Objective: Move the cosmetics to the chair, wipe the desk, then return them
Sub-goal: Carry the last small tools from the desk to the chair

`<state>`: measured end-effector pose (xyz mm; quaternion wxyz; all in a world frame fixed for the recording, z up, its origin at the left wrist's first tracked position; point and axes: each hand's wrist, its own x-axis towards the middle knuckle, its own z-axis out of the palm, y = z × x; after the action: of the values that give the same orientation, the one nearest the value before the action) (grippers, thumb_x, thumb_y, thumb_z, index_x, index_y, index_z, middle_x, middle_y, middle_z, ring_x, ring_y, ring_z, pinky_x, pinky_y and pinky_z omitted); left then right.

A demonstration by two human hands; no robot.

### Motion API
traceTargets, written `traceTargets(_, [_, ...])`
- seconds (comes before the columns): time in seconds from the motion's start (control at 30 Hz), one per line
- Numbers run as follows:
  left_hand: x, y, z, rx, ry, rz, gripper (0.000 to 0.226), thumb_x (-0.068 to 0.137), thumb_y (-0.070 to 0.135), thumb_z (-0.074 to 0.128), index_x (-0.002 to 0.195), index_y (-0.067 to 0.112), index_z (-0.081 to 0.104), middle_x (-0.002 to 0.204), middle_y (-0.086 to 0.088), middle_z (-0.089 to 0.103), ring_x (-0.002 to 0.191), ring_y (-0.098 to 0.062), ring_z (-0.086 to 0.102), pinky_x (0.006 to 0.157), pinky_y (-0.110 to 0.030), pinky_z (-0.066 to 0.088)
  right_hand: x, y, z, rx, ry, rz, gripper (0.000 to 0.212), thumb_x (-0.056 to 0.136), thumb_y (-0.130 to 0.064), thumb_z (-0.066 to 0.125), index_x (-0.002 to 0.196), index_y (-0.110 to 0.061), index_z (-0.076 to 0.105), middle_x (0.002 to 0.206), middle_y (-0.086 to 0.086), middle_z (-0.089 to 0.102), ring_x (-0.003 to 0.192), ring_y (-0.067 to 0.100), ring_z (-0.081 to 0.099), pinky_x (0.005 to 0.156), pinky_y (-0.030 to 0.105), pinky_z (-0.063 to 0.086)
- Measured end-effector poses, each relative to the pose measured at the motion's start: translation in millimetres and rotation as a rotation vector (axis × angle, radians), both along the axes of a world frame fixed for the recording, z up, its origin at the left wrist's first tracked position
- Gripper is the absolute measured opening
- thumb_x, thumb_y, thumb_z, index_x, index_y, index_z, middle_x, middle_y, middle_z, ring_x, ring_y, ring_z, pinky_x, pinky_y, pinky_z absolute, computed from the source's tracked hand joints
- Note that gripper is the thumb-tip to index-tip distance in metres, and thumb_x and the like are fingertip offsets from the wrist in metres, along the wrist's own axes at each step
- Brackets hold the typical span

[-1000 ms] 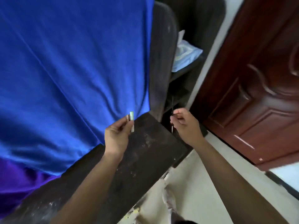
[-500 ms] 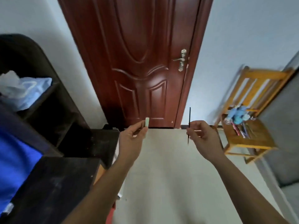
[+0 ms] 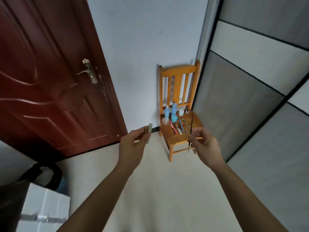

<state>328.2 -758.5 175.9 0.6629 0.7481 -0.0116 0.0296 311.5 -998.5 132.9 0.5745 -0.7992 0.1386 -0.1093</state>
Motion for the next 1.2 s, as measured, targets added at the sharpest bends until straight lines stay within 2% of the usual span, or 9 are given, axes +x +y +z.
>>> traceTargets(0.13, [47, -43, -10, 0.004, 0.007, -0.013, 0.031, 0.091, 0.008, 0.068, 0.106, 0.035, 0.07, 0.1, -0.001, 0.075, 0.081, -0.003, 0.065, 0.077, -0.019, 0.052, 42, -45, -3, 0.023, 0.01, -0.034, 0.011, 0.093, -0.019, 0.069, 0.098, -0.029, 0.065, 0.087, -0.01, 0.071, 0.083, 0.017, 0.069, 0.081, 0.042, 0.059])
traceTargets(0.3, [126, -87, -33, -0.008, 0.074, -0.042, 0.027, 0.092, 0.01, 0.068, 0.115, 0.022, 0.072, 0.101, 0.003, 0.075, 0.087, -0.004, 0.065, 0.078, -0.02, 0.052, 111, -81, -12, 0.025, 0.05, -0.054, 0.01, 0.093, -0.019, 0.068, 0.099, -0.027, 0.066, 0.093, -0.004, 0.072, 0.088, 0.019, 0.07, 0.079, 0.042, 0.06])
traceTargets(0.5, [257, -146, -51, -0.07, 0.141, -0.035, 0.027, 0.093, 0.016, 0.066, 0.119, 0.022, 0.07, 0.104, 0.01, 0.074, 0.098, -0.011, 0.069, 0.074, -0.019, 0.058, 238, -135, -9, -0.042, 0.08, -0.071, 0.013, 0.094, -0.02, 0.068, 0.094, -0.032, 0.064, 0.083, -0.011, 0.072, 0.081, 0.011, 0.071, 0.066, 0.019, 0.056])
traceTargets(0.63, [340, -181, -61, -0.057, 0.199, -0.021, 0.029, 0.093, 0.021, 0.066, 0.121, 0.02, 0.07, 0.109, 0.011, 0.072, 0.107, -0.013, 0.066, 0.078, -0.026, 0.06, 326, -165, -7, -0.048, 0.124, -0.083, 0.017, 0.094, -0.018, 0.068, 0.092, -0.033, 0.061, 0.087, -0.004, 0.071, 0.088, 0.021, 0.07, 0.076, 0.035, 0.06])
traceTargets(0.73, [391, -208, -73, -0.031, 0.234, -0.039, 0.029, 0.093, 0.019, 0.065, 0.122, 0.018, 0.069, 0.105, 0.016, 0.07, 0.108, -0.014, 0.065, 0.083, -0.03, 0.059, 376, -188, -15, -0.058, 0.157, -0.088, 0.017, 0.095, -0.022, 0.067, 0.092, -0.036, 0.058, 0.088, -0.008, 0.07, 0.089, 0.016, 0.069, 0.077, 0.034, 0.059])
traceTargets(0.87, [432, -238, -100, 0.008, 0.319, -0.035, 0.031, 0.092, 0.016, 0.066, 0.123, 0.013, 0.068, 0.114, 0.0, 0.071, 0.111, -0.02, 0.065, 0.091, -0.037, 0.058, 417, -217, -48, -0.034, 0.263, -0.054, 0.015, 0.097, -0.024, 0.063, 0.094, -0.036, 0.056, 0.098, -0.003, 0.069, 0.094, 0.02, 0.068, 0.085, 0.04, 0.059])
traceTargets(1.03, [463, -277, -161, 0.062, 0.463, 0.011, 0.028, 0.093, 0.02, 0.066, 0.121, 0.019, 0.07, 0.109, 0.007, 0.071, 0.11, -0.017, 0.065, 0.094, -0.039, 0.056, 464, -252, -112, -0.024, 0.385, 0.035, 0.012, 0.097, -0.026, 0.064, 0.095, -0.036, 0.058, 0.1, -0.012, 0.068, 0.097, 0.014, 0.067, 0.087, 0.037, 0.058])
traceTargets(1.1, [472, -294, -190, 0.133, 0.523, 0.029, 0.027, 0.094, 0.024, 0.065, 0.121, 0.019, 0.07, 0.108, 0.01, 0.07, 0.108, -0.016, 0.064, 0.094, -0.035, 0.055, 484, -265, -145, -0.028, 0.439, 0.076, 0.009, 0.096, -0.028, 0.063, 0.098, -0.035, 0.059, 0.101, -0.013, 0.069, 0.098, 0.014, 0.067, 0.088, 0.039, 0.058])
traceTargets(1.2, [484, -320, -243, 0.149, 0.646, 0.086, 0.021, 0.094, 0.027, 0.065, 0.113, 0.025, 0.073, 0.093, 0.024, 0.067, 0.094, -0.004, 0.064, 0.082, -0.018, 0.053, 513, -284, -204, -0.05, 0.53, 0.145, 0.008, 0.098, -0.031, 0.061, 0.105, -0.033, 0.058, 0.109, -0.01, 0.069, 0.1, 0.015, 0.067, 0.092, 0.045, 0.058])
